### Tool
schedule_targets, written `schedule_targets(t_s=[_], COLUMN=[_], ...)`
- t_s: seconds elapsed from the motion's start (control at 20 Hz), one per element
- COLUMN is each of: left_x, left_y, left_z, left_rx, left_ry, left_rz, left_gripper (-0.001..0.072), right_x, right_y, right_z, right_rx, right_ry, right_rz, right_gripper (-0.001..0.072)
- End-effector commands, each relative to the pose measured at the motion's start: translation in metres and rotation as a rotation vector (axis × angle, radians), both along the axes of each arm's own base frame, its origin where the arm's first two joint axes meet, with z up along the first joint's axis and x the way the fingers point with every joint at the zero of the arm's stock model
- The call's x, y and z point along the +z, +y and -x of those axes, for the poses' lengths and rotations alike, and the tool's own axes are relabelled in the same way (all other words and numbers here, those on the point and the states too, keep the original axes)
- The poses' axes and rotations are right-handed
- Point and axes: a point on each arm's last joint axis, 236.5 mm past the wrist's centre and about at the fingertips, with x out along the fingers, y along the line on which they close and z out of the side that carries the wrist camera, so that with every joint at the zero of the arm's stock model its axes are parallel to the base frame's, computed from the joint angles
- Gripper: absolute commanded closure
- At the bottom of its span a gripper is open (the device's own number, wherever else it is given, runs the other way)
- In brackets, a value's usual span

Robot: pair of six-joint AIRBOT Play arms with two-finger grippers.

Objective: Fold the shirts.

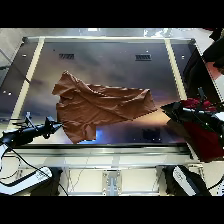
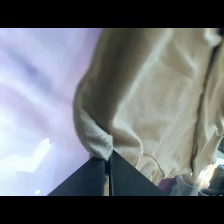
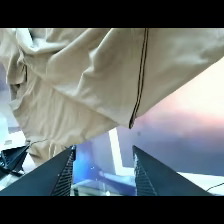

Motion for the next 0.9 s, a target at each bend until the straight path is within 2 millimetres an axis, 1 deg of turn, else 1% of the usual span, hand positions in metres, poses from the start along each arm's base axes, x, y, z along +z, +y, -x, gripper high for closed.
schedule_targets(t_s=[0.0,0.05,0.1,0.15,0.25,0.35,0.4,0.45,0.55,0.85], left_x=[0.002,0.002,0.002,0.002,0.002,0.002,0.002,0.002,0.002,0.002], left_y=[0.0,0.0,0.0,0.0,0.0,0.0,0.0,0.0,0.0,0.0], left_z=[-0.005,-0.005,-0.005,-0.005,-0.005,-0.005,-0.005,-0.005,-0.005,-0.005], left_rx=[0.006,0.006,0.006,0.006,0.005,0.005,0.005,0.005,0.005,0.005], left_ry=[-0.021,-0.022,-0.022,-0.022,-0.022,-0.022,-0.022,-0.022,-0.022,-0.022], left_rz=[0.003,0.002,0.002,0.002,0.003,0.003,0.003,0.003,0.003,0.003], left_gripper=[0.0694,0.0694,0.0694,0.0694,0.0694,0.0694,0.0694,0.0694,0.0694,0.0694], right_x=[-0.015,-0.025,-0.038,-0.052,-0.083,-0.109,-0.119,-0.126,-0.133,-0.145], right_y=[-0.011,-0.015,-0.013,-0.004,0.018,0.028,0.026,0.021,0.01,0.007], right_z=[-0.01,-0.012,-0.014,-0.015,-0.016,-0.031,-0.041,-0.052,-0.065,-0.068], right_rx=[-0.043,-0.088,-0.143,-0.158,-0.125,-0.182,-0.243,-0.312,-0.399,-0.434], right_ry=[0.001,0.041,0.094,0.133,0.197,0.243,0.255,0.259,0.253,0.278], right_rz=[0.105,0.132,0.123,0.107,0.1,0.072,0.053,0.03,0.011,0.001], right_gripper=[0.0309,0.0309,0.0309,0.0309,0.0308,0.0307,0.0307,0.0308,0.0309,0.0309])
